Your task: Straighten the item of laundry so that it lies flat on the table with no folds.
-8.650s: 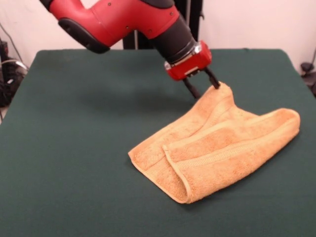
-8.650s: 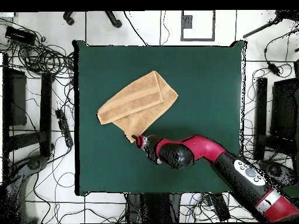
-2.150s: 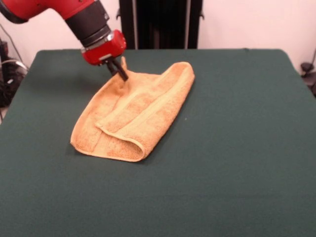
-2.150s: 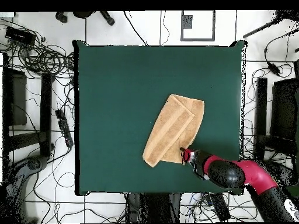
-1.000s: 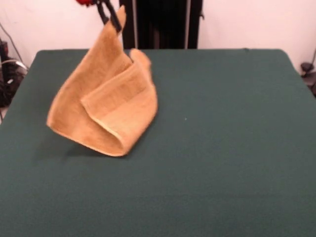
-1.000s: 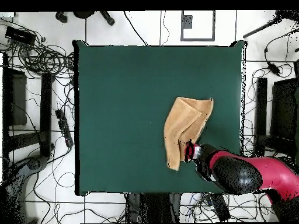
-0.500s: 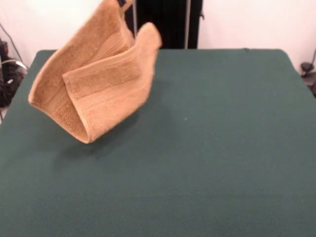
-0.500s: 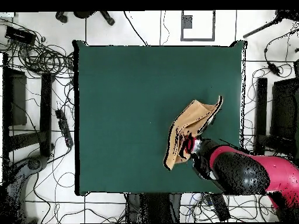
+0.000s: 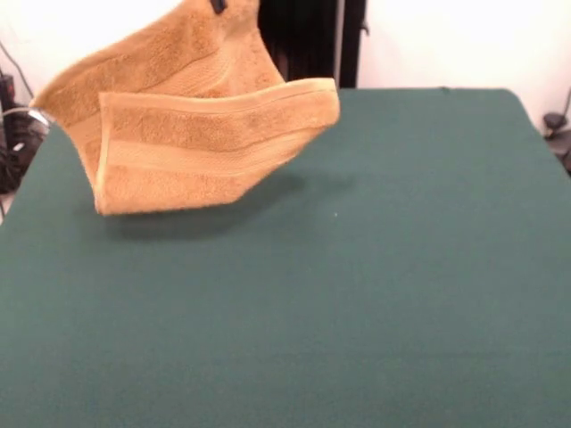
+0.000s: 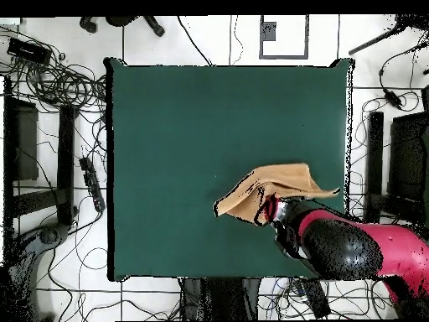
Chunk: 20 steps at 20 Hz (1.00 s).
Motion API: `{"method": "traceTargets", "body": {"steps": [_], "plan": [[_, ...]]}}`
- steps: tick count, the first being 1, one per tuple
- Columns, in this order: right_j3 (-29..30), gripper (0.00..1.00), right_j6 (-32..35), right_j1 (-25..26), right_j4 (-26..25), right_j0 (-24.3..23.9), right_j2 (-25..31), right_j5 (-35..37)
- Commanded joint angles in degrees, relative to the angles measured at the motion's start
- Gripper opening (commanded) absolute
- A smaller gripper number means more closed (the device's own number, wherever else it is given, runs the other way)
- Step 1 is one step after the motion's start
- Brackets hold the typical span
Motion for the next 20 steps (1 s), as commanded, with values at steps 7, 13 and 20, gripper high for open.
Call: {"method": "traceTargets", "body": {"steps": [7,13,20], "plan": [[-1.19,0.00,3.38,2.51,-4.14,9.39,-6.33,-1.19],[-6.89,0.00,3.92,-0.19,-3.09,14.57,-10.03,7.76],[-12.15,0.00,7.81,-4.26,2.87,20.49,-12.98,16.78]]}}
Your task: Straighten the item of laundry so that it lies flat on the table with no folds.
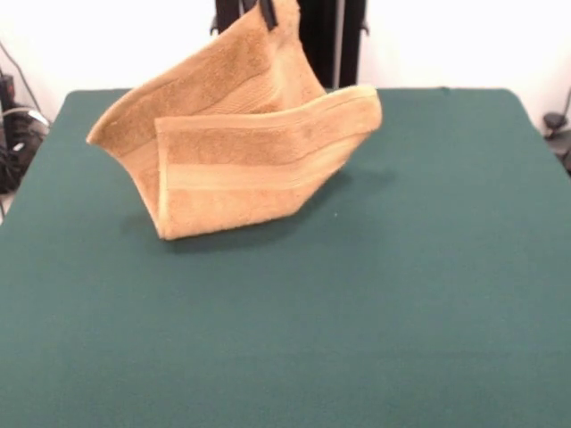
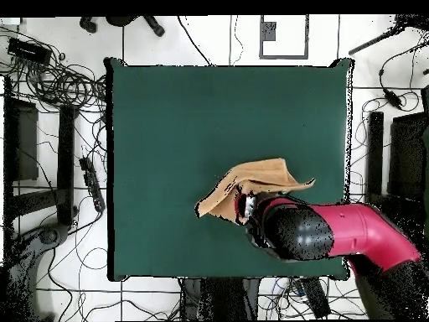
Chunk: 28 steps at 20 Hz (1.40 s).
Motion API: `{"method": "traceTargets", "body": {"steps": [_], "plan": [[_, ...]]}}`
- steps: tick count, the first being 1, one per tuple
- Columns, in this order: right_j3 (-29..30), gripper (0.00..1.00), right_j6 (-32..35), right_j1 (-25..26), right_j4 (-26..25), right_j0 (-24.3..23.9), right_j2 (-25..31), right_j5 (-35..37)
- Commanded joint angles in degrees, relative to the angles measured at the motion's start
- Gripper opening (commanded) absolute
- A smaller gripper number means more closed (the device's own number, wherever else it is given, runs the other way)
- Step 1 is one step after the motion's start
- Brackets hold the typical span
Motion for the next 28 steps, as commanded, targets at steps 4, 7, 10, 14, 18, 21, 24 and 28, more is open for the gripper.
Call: {"method": "traceTargets", "body": {"steps": [4,7,10,14,18,21,24,28], "plan": [[-11.73,0.00,9.29,-3.18,3.46,11.15,-7.29,15.69],[-16.29,0.00,12.02,-1.75,0.20,15.84,-10.44,19.07],[-21.08,0.00,15.99,-0.10,-2.91,21.28,-13.84,22.11],[-27.38,0.00,21.84,1.82,-9.22,29.35,-19.04,28.71],[-29.01,0.00,32.41,3.97,-23.28,38.41,-27.21,29.92],[-29.63,0.00,36.87,4.93,-28.16,43.16,-31.71,32.07],[-33.05,0.00,40.45,6.40,-37.72,49.96,-35.53,40.95],[-36.10,0.00,40.93,10.86,-50.94,56.93,-38.83,46.11]]}}
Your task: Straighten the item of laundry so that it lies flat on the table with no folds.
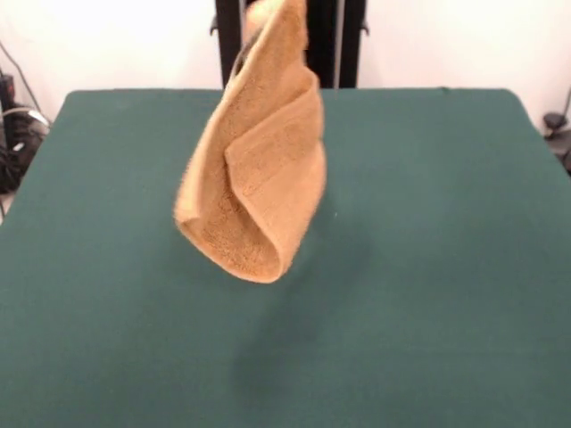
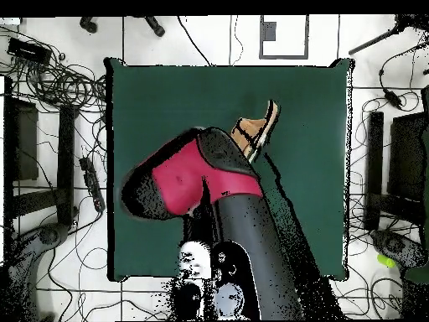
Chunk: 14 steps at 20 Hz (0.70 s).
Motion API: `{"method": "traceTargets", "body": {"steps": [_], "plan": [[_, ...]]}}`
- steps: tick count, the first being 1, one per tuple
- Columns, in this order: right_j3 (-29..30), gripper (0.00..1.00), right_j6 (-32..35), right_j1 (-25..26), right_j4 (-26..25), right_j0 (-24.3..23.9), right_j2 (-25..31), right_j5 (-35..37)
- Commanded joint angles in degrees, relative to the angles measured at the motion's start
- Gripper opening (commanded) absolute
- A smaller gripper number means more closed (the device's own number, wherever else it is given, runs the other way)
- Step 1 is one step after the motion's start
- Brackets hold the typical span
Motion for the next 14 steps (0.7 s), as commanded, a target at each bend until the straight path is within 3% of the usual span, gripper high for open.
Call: {"method": "traceTargets", "body": {"steps": [1,6,10,12,14], "plan": [[-7.14,0.00,21.98,8.05,-18.00,9.44,-9.47,13.51],[-6.74,0.00,22.16,8.84,-23.36,11.61,-11.81,12.35],[-8.08,0.00,21.25,13.03,-30.19,15.30,-15.34,18.06],[-8.13,0.00,27.44,17.53,-34.88,17.04,-17.44,19.13],[-7.53,0.00,41.24,21.79,-38.36,17.83,-19.11,17.85]]}}
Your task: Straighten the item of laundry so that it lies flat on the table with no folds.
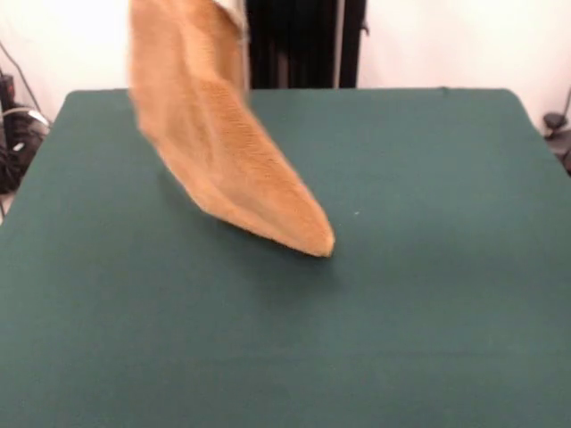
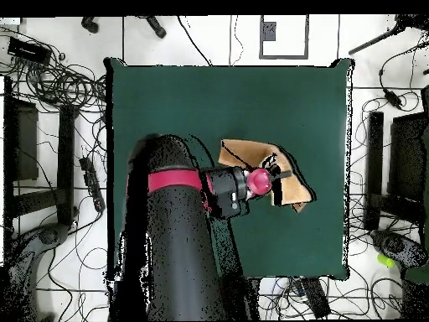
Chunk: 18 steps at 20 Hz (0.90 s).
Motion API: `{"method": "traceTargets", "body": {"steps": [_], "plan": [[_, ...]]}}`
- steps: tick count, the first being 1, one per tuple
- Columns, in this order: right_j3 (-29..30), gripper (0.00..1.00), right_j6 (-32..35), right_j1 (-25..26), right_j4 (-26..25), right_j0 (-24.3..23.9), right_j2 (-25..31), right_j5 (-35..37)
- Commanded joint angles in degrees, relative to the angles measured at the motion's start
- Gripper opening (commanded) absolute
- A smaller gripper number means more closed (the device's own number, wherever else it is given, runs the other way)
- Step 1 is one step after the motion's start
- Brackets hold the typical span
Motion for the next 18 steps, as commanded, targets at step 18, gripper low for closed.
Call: {"method": "traceTargets", "body": {"steps": [18], "plan": [[32.99,0.00,-9.55,9.14,62.94,-66.04,53.24,-43.78]]}}
